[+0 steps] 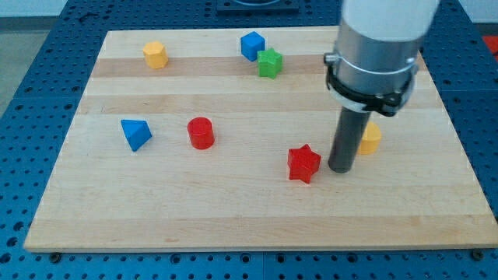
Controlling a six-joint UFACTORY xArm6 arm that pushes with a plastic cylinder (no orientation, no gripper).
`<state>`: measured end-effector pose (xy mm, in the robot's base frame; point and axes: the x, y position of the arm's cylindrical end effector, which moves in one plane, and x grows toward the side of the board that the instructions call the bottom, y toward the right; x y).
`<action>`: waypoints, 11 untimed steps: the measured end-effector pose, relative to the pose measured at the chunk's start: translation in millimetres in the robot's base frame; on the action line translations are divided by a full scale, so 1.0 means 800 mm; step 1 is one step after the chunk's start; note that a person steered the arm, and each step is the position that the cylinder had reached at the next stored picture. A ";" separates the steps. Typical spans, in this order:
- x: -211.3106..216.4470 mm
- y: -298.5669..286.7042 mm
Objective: Move yellow heart to center
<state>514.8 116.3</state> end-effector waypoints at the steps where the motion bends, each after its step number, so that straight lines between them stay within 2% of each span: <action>1: 0.000 0.011; 2: 0.000 0.068; 3: -0.011 0.060; 6: -0.059 -0.052; 8: -0.030 0.002; 9: -0.019 0.060; 10: -0.019 0.063; 11: -0.019 0.096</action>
<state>499.2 193.1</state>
